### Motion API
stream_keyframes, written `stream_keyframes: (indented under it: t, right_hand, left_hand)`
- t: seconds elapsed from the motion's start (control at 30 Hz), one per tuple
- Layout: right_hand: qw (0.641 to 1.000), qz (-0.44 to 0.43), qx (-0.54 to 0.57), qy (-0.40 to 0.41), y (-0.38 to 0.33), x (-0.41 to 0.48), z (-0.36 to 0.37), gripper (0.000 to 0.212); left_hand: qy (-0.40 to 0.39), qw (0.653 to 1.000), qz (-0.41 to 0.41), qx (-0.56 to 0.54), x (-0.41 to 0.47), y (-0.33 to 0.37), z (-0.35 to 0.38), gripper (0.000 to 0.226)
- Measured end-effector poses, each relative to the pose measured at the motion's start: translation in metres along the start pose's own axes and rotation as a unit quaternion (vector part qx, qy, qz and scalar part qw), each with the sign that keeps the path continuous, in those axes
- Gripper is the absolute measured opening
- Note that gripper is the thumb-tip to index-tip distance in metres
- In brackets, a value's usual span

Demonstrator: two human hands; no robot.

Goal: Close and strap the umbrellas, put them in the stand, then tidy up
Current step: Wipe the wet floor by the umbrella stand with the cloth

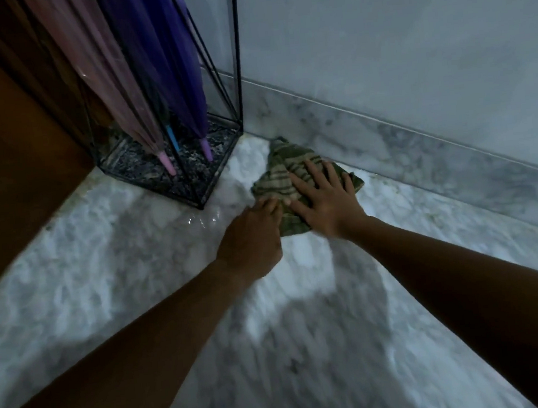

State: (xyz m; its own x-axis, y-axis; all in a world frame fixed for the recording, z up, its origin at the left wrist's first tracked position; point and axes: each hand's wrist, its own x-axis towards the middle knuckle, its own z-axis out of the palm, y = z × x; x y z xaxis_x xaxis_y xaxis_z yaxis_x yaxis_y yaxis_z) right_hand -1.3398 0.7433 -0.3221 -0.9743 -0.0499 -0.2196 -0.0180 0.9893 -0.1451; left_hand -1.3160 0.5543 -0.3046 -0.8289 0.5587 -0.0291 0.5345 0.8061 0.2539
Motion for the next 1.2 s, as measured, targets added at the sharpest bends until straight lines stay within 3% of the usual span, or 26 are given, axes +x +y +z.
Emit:
stream_keyframes:
  t: [0.13, 0.3, 0.57, 0.7, 0.87, 1.0, 1.1, 1.2]
  right_hand:
    - [0.995, 0.102, 0.01, 0.02, 0.058, -0.038, -0.001, 0.077]
    - [0.975, 0.216, 0.042, -0.012, 0.091, -0.068, -0.003, 0.069]
    - [0.929, 0.36, 0.074, 0.044, 0.058, -0.112, 0.01, 0.084]
    - [0.944, 0.325, 0.041, 0.042, 0.015, -0.125, 0.024, 0.09]
    - [0.977, 0.202, 0.063, 0.026, -0.024, -0.109, 0.021, 0.085]
    - [0.978, 0.158, 0.128, 0.052, -0.051, -0.078, 0.015, 0.098]
    - [0.989, 0.128, 0.069, 0.015, -0.073, -0.058, 0.024, 0.091]
    - [0.997, 0.071, 0.005, 0.013, -0.091, -0.041, 0.028, 0.093]
  left_hand:
    - [-0.051, 0.994, 0.092, 0.033, 0.032, 0.044, 0.012, 0.057]
    - [-0.076, 0.985, 0.146, 0.052, 0.061, 0.087, 0.019, 0.061]
    - [-0.049, 0.981, 0.182, -0.039, 0.029, 0.077, 0.025, 0.051]
    - [0.03, 0.967, 0.239, -0.085, -0.004, 0.034, 0.027, 0.043]
    - [0.006, 0.967, 0.254, 0.004, -0.038, -0.022, 0.005, 0.039]
    - [0.023, 0.985, 0.171, 0.028, -0.059, -0.054, -0.016, 0.035]
    - [0.057, 0.992, 0.115, 0.007, -0.068, -0.064, -0.02, 0.032]
    - [-0.002, 0.998, 0.05, 0.046, -0.084, -0.076, -0.009, 0.056]
